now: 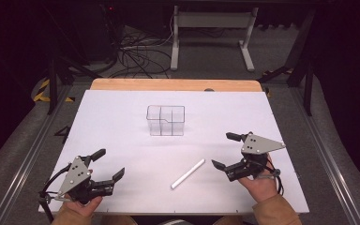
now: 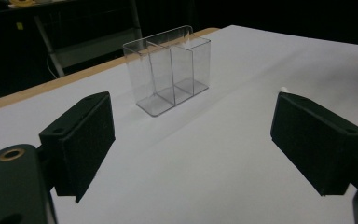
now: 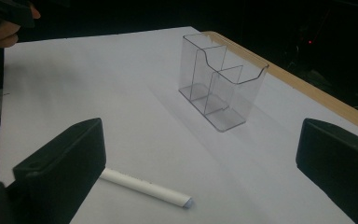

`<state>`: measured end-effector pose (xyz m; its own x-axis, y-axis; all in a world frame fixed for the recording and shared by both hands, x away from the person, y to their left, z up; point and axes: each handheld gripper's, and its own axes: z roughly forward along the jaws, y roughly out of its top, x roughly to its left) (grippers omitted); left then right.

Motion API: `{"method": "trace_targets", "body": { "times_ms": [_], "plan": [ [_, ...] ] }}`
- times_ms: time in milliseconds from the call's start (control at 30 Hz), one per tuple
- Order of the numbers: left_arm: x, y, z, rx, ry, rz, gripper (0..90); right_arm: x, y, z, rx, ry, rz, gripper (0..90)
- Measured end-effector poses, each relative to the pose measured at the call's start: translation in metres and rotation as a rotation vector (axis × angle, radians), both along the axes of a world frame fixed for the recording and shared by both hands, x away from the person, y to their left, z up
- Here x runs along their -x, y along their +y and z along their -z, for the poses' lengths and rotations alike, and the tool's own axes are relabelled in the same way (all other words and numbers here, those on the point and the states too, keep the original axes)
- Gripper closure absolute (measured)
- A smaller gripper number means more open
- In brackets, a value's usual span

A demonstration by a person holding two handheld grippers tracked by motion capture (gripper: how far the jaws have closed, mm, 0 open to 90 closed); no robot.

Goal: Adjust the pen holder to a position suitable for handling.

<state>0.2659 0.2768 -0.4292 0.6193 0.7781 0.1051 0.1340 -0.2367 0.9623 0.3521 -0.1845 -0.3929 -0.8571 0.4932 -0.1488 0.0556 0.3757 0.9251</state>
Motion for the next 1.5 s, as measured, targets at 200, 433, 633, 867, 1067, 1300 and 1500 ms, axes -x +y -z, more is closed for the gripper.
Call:
{"method": "trace_targets", "body": {
  "times_ms": [200, 433, 633, 867, 1067, 1300, 1500],
  "plan": [
    [0.000, 0.000, 0.000, -0.003, -0.001, -0.001, 14.6, -0.001, 0.001, -0.005, -0.034, 0.012, -0.045, 1.5],
    [0.001, 0.001, 0.001, -0.004, 0.001, -0.001, 14.6, -0.004, 0.008, -0.020, 0.013, 0.050, -0.086, 13.2],
    [0.006, 0.005, 0.001, -0.004, 0.000, -0.020, 14.6, -0.014, 0.023, -0.029, 0.084, 0.039, -0.106, 15.5],
    [0.005, 0.008, 0.001, 0.006, 0.005, -0.025, 14.5, -0.028, 0.043, -0.033, 0.141, 0.044, -0.108, 20.2],
    [0.004, 0.008, 0.001, 0.010, 0.006, -0.023, 14.5, -0.039, 0.053, -0.037, 0.154, 0.053, -0.115, 20.7],
    [0.002, 0.009, 0.002, 0.020, 0.010, -0.034, 14.5, -0.057, 0.064, -0.040, 0.189, 0.052, -0.118, 21.2],
    [0.000, 0.009, 0.003, 0.014, 0.012, -0.035, 14.5, -0.072, 0.072, -0.039, 0.200, 0.063, -0.128, 22.1]
  ]
}}
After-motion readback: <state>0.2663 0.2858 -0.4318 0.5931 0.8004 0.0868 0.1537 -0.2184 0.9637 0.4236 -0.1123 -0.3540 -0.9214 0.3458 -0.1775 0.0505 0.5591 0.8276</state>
